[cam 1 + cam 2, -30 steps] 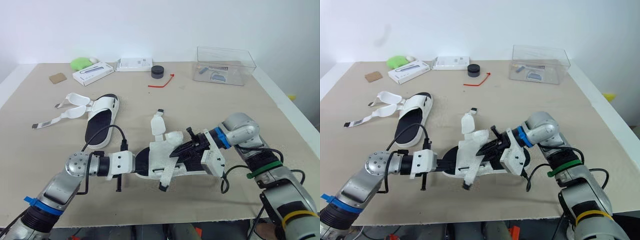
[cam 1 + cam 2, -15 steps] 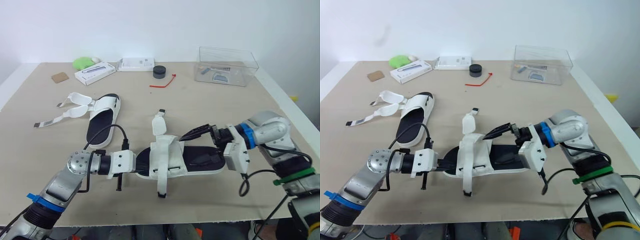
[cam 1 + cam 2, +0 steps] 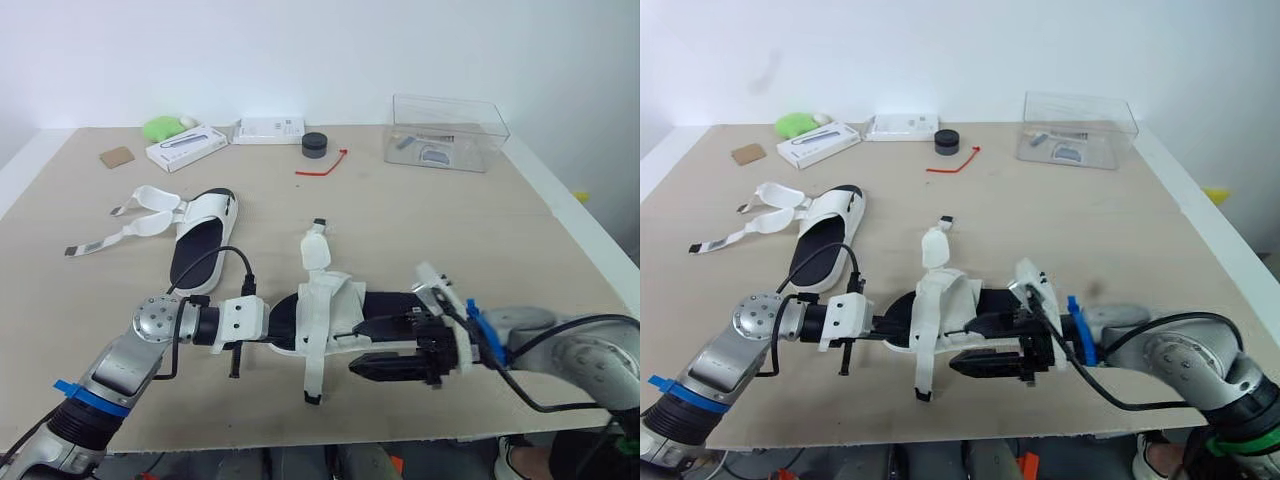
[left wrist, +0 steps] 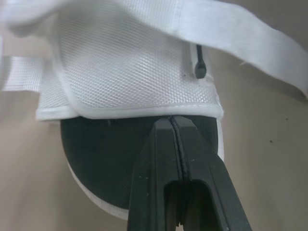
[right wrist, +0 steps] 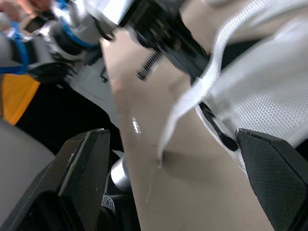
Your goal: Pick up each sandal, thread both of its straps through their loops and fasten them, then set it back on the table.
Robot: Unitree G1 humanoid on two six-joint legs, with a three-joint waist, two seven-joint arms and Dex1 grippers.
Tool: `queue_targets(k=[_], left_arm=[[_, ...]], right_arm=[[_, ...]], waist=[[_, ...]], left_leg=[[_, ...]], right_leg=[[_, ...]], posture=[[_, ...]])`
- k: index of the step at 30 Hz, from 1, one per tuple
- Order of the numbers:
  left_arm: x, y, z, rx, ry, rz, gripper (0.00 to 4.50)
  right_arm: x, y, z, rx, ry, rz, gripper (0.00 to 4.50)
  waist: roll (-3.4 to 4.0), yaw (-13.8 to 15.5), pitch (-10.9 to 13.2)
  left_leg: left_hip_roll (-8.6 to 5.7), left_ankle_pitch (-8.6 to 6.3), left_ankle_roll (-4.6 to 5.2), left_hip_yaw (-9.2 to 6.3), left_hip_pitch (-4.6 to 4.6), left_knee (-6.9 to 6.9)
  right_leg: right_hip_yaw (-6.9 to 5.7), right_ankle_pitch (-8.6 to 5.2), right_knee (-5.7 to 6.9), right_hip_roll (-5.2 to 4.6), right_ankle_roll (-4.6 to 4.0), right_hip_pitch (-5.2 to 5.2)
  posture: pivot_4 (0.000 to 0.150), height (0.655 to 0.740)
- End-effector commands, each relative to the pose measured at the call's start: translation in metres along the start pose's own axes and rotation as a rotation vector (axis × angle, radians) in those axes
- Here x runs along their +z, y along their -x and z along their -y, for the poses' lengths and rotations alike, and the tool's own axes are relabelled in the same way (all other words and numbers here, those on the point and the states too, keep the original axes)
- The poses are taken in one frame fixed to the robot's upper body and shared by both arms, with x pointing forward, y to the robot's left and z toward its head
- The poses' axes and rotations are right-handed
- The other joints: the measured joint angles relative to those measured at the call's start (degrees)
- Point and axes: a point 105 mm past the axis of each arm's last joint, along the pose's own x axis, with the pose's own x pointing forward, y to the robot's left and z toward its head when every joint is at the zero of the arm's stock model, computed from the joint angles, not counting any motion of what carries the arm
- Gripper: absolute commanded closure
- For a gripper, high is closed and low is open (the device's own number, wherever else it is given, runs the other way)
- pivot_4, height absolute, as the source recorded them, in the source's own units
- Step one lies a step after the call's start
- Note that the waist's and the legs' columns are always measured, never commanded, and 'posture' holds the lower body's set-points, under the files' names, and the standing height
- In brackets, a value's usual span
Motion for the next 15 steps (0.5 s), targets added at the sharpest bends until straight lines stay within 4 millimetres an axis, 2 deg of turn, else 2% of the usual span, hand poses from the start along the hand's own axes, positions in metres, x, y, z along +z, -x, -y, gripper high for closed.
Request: queue_targets(k=[1,5,10,15], left_arm=[[-0.003,0.001,0.002,-0.006,0.019,-0.006,4.50],[-0.002,0.000,0.001,-0.011,0.029,0.001,4.50],[-0.002,-0.002,0.003,-0.029,0.032,0.002,4.50],[-0.004,-0.004,0.002,-0.035,0.030,0.000,4.50]], right_arm=[[-0.021,-0.011,-0.017,0.043,-0.043,-0.090,0.02],[-0.025,-0.017,-0.017,0.028,-0.025,-0.097,0.02],[-0.010,-0.012,-0.001,-0.066,0.053,-0.040,0.02],[0.003,-0.007,0.009,-0.091,0.139,-0.039,0.02]], waist=[[-0.08,0.0,-0.1],[-0.17,0.0,-0.2],[-0.17,0.0,-0.2],[-0.17,0.0,-0.2]], left_leg=[[0.00,0.00,0.01,-0.01,0.02,-0.01],[0.06,-0.07,0.07,-0.04,0.01,-0.06],[0.08,-0.08,0.08,-0.03,0.03,-0.07],[0.05,-0.08,0.08,-0.01,0.06,-0.04]], right_leg=[[0.00,-0.02,0.00,0.00,0.02,-0.01],[-0.02,-0.12,-0.01,0.07,-0.02,0.00],[-0.01,-0.12,-0.01,0.12,-0.03,0.01],[-0.02,-0.11,-0.01,0.17,-0.02,0.00]], posture=[[0.150,0.7400],[0.150,0.7400],[0.150,0.7400],[0.150,0.7400]])
